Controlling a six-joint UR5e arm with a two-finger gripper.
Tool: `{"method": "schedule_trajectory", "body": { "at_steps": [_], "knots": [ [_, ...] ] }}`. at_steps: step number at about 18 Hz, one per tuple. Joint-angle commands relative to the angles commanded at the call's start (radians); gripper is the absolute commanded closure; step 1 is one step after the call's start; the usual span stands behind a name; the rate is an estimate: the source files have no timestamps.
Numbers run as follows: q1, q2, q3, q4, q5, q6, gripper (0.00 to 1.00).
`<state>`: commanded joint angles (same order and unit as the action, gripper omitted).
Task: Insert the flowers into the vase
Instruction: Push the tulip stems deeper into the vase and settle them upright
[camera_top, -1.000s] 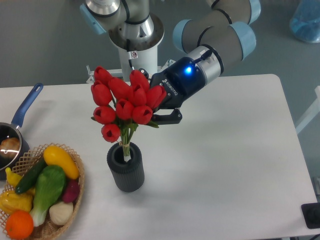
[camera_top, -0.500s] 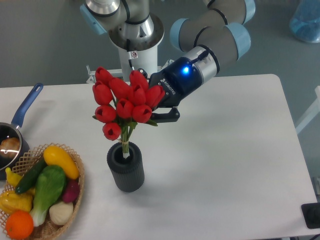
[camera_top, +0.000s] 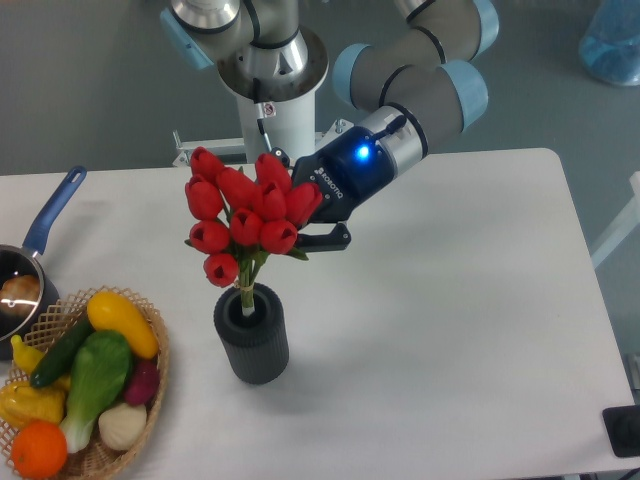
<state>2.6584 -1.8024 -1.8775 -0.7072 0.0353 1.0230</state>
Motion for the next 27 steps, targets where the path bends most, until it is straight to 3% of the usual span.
{"method": "schedule_trajectory", "body": {
  "at_steps": [5, 12, 20, 22, 27],
  "knots": [
    [-0.005, -0.011, -0.028, 0.0, 0.0, 0.051, 0.81],
    [-0.009, -0.09, -0.034, 0.0, 0.008, 0.158, 0.8],
    [-0.006, -0.087, -0.106, 0.0, 0.038, 0.212, 0.75],
    [-0.008, -0.089, -0.107, 0.0, 0.038, 0.226, 0.68],
    [-0.009, -0.092, -0.114, -0.002, 0.055, 0.23, 0.4]
  ]
}}
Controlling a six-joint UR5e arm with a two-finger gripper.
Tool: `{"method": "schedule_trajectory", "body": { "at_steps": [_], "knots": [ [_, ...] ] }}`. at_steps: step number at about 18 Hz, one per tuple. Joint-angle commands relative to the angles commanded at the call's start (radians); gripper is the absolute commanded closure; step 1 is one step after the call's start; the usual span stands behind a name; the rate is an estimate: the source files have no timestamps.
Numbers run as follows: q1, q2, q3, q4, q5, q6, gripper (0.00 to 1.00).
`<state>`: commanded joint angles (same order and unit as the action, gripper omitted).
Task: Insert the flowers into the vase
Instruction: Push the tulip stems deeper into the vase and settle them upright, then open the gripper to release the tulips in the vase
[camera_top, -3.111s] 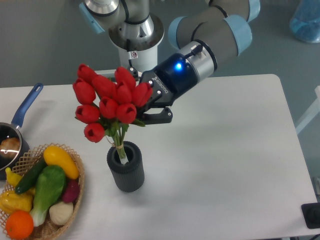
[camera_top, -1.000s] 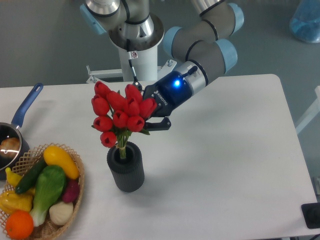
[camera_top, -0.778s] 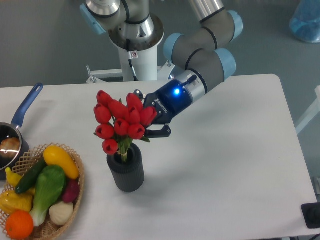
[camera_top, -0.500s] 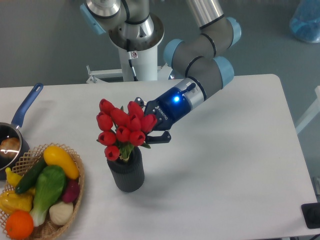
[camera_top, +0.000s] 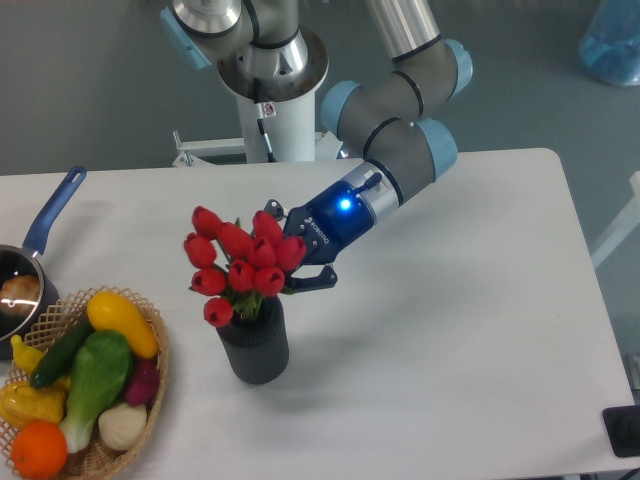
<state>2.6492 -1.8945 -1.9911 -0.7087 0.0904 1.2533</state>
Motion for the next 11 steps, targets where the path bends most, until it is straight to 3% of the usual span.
{"method": "schedule_trajectory", "body": {
  "at_steps": [3, 4, 7, 11],
  "knots": [
    [-0.002, -0.002, -0.005, -0.002, 0.023, 0.002, 0.11],
    [-0.002, -0.003, -0.006, -0.002, 0.023, 0.002, 0.07],
    [0.0, -0.002, -0.012, -0.002, 0.026, 0.002, 0.01],
    [0.0, 0.002, -0.017, -0.002, 0.109, 0.006, 0.0]
  ]
}}
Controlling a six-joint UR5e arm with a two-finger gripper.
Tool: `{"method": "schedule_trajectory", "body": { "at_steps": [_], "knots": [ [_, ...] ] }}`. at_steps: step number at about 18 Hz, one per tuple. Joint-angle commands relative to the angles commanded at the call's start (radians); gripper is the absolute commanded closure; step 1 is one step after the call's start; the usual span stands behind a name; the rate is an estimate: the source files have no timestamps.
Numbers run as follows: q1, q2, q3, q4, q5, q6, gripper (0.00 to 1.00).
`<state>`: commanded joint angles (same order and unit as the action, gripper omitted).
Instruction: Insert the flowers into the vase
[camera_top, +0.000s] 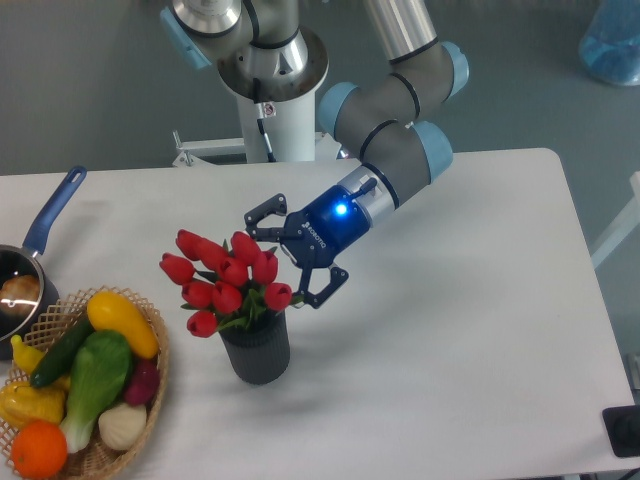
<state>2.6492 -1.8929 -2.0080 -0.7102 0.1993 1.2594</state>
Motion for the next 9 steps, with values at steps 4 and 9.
{"method": "schedule_trajectory", "body": {
  "at_steps": [4, 9],
  "knots": [
    [0.011, 0.009, -0.002, 0.0, 0.09, 0.002, 0.0],
    [0.032, 0.061, -0.008, -0.005, 0.112, -0.009, 0.0]
  ]
}}
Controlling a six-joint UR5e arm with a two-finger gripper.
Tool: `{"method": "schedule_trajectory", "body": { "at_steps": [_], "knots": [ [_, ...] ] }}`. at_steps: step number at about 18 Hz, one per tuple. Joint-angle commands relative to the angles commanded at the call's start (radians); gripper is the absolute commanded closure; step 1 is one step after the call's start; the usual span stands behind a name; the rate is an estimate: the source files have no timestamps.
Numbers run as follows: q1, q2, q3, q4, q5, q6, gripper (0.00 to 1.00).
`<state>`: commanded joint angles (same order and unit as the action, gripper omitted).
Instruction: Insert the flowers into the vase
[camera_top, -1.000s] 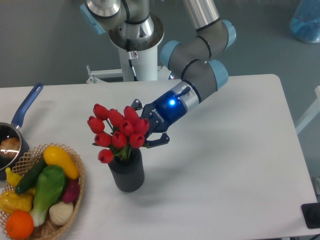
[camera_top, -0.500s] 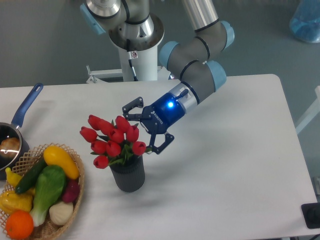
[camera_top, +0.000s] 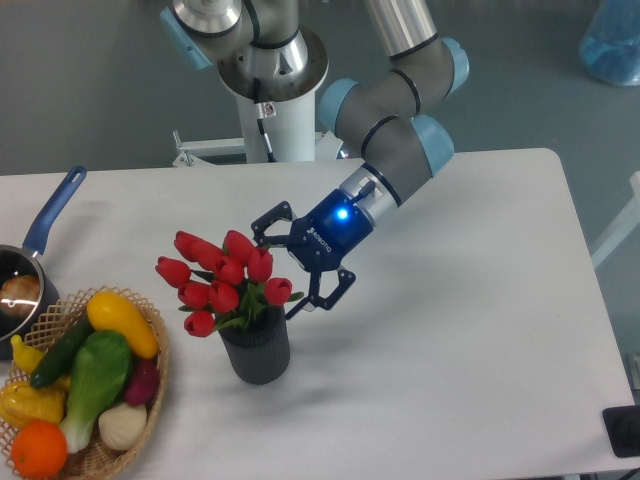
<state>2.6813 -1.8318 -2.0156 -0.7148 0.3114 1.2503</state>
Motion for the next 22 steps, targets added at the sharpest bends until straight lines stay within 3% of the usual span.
{"method": "schedule_trajectory", "body": {
  "at_steps": [6, 9, 13, 16, 22],
  "knots": [
    [0.075, 0.167, -0.008, -0.02, 0.029, -0.02, 0.0],
    [0.101, 0.236, 0.001, -0.021, 0.231, -0.018, 0.0],
    [0.107, 0.275, 0.043, -0.021, 0.498, -0.015, 0.0],
    [0.129, 0.258, 0.09, -0.021, 0.607, -0.008, 0.0],
    [0.15, 0.067, 0.27, -0.017, 0.908, 0.012, 0.0]
  ]
}}
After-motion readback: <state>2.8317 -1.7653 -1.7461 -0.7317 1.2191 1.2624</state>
